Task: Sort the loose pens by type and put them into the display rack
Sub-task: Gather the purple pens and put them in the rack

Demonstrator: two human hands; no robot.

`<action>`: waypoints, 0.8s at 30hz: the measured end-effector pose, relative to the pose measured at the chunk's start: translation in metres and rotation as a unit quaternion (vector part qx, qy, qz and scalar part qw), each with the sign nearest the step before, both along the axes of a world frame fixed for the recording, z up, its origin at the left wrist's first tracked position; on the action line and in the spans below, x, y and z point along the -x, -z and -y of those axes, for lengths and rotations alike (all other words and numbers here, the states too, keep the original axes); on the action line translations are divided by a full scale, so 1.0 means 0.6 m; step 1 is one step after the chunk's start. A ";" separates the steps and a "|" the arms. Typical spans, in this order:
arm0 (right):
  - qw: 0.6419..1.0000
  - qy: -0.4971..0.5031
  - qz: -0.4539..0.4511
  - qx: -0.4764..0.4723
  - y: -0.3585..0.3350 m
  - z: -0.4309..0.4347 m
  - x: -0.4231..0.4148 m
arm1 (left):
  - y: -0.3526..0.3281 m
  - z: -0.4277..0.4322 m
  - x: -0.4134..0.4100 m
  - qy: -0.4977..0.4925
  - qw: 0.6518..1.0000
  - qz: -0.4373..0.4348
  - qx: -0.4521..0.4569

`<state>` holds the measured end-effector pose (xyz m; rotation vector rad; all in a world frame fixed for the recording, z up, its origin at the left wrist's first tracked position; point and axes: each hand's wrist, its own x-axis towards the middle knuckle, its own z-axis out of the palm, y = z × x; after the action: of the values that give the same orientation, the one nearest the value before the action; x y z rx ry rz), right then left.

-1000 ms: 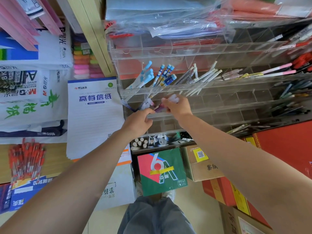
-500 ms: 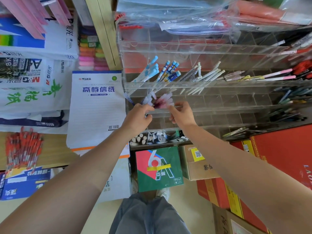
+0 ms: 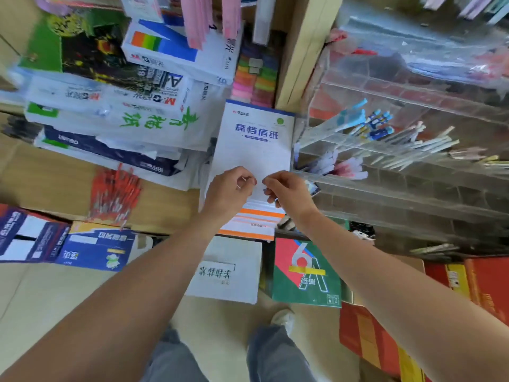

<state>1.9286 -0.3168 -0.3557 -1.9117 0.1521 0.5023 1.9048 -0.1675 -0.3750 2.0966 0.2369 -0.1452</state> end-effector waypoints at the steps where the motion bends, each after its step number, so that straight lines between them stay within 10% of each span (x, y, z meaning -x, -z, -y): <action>1: 1.000 -0.013 0.006 -0.001 -0.002 -0.041 0.007 | 0.000 -0.040 0.014 -0.012 1.000 -0.007 -0.001; 24: 0.938 -0.297 -0.165 0.075 0.190 -0.981 0.164 | 0.160 -0.955 0.310 -0.143 0.960 -0.238 -0.037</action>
<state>1.8305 0.2717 -0.4696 -1.9961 -0.1863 1.2509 1.7189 0.4056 -0.4711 2.0476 0.8403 -0.4738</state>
